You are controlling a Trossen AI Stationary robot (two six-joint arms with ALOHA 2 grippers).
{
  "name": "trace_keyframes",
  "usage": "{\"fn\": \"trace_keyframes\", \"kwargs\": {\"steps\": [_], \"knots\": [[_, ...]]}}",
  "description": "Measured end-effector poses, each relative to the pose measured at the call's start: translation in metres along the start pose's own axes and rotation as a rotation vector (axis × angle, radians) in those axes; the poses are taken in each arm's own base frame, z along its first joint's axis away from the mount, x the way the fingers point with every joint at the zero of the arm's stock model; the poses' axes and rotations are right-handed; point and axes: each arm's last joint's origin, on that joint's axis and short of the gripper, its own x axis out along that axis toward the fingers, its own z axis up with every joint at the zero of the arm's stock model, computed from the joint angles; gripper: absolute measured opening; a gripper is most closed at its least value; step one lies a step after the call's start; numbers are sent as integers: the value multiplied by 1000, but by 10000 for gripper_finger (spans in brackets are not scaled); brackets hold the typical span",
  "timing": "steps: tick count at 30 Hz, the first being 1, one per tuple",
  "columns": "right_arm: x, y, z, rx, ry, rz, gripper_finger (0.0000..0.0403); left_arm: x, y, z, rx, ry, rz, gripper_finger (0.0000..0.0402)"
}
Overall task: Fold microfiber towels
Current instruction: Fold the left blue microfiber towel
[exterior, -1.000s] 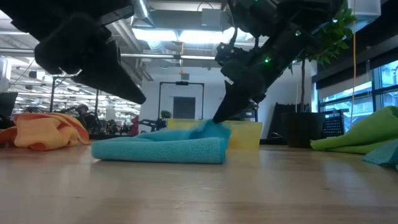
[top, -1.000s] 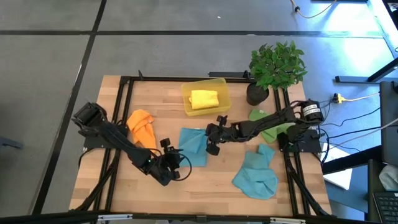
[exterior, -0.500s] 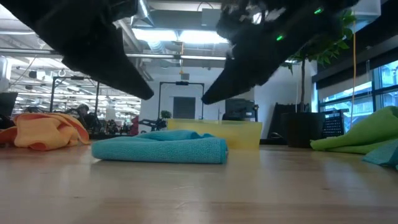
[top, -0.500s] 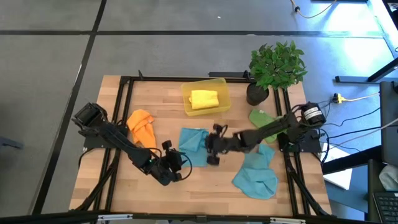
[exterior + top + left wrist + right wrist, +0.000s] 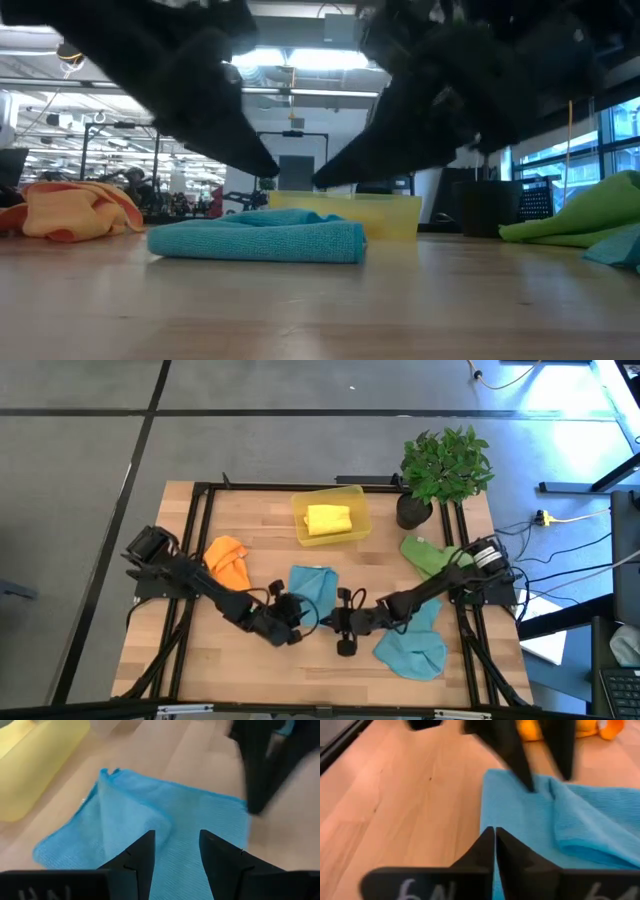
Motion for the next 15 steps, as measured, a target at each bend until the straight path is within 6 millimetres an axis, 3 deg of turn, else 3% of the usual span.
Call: {"fn": "trace_keyframes", "kwargs": {"steps": [7,15], "knots": [[4,4,-9,-22,30,33,16,16,10,21,-107,-9,-124,144],[3,8,-8,-44,20,46,7,-2,-7,6,-54,11,-151,144]]}}
